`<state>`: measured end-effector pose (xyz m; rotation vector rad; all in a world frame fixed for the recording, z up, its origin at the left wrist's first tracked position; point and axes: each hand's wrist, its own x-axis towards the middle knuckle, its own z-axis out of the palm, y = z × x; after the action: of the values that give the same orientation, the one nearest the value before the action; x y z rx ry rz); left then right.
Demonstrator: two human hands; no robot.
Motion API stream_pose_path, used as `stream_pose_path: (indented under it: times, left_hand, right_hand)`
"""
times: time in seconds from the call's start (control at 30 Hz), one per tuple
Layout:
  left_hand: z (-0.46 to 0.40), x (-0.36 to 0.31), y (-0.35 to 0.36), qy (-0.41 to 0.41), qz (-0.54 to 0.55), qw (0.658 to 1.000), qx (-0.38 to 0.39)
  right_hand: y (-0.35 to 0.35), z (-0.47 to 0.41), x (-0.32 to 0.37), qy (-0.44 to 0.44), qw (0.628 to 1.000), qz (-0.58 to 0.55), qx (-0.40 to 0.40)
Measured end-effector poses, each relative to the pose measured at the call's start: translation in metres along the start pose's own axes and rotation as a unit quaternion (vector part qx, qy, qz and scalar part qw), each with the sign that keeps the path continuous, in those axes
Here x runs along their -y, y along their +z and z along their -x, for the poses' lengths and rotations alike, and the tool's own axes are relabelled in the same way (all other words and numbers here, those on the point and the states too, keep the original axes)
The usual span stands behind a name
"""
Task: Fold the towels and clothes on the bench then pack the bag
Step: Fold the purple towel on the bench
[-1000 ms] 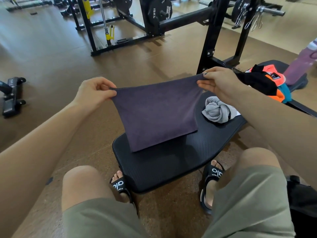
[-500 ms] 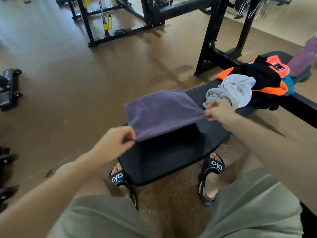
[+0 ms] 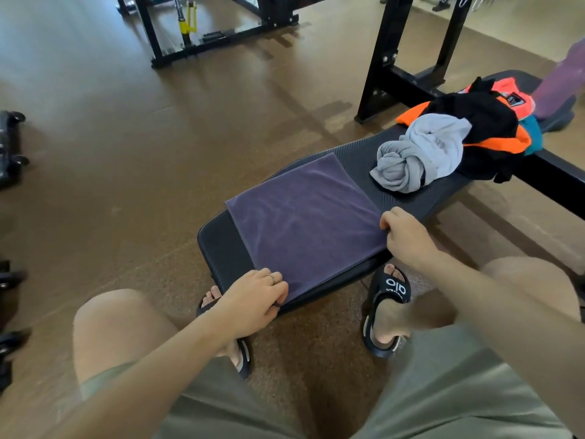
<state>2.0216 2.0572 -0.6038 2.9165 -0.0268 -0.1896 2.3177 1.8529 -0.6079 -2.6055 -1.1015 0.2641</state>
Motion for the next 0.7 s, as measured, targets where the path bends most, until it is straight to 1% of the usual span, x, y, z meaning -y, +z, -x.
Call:
stream_pose_path:
  times: [0.07,0.13,0.17,0.23,0.3,0.37,0.43,0.47,0.5,0.57,0.63,0.7]
  left_hand:
    - [0.002,-0.001,0.001,0.001,-0.007,1.0,0.002]
    - [0.003,-0.002,-0.001,0.011,-0.016,1.0,0.007]
    - [0.004,-0.002,-0.001,0.019,-0.026,0.999,0.011]
    - [0.004,-0.003,-0.004,0.035,-0.04,0.999,0.011]
    - [0.004,-0.004,-0.006,0.045,-0.048,0.998,0.008]
    - [0.002,-0.004,-0.011,0.042,-0.045,0.997,0.035]
    - [0.0,0.0,-0.021,0.022,0.002,0.998,0.058]
    - [-0.002,0.005,-0.028,-0.002,0.044,0.998,0.054]
    - [-0.004,0.014,-0.033,-0.032,0.084,0.995,0.033]
    - [-0.011,0.038,-0.042,-0.116,0.129,0.984,-0.031]
    - [-0.021,0.068,-0.047,-0.224,0.151,0.961,-0.061]
    - [-0.034,0.098,-0.05,-0.32,0.197,0.926,-0.046]
  right_hand:
    - [0.001,0.006,0.006,-0.008,0.997,0.081,-0.006]
    - [0.001,0.015,0.017,-0.026,0.981,0.187,-0.039]
    - [0.001,0.02,0.027,-0.046,0.976,0.206,-0.049]
    - [0.007,0.033,0.055,-0.132,0.975,0.171,-0.046]
    - [0.018,0.049,0.087,-0.219,0.97,0.108,-0.01]
    - [0.03,0.065,0.113,-0.255,0.964,0.066,0.024]
    - [0.04,0.079,0.129,-0.27,0.96,0.049,0.057]
    - [0.044,0.083,0.134,-0.275,0.958,0.055,0.067]
    - [0.046,0.086,0.138,-0.278,0.956,0.065,0.072]
    - [0.047,0.09,0.146,-0.289,0.951,0.077,0.075]
    - [0.05,0.091,0.158,-0.311,0.944,0.081,0.073]
    - [0.06,0.091,0.17,-0.318,0.94,0.093,0.078]
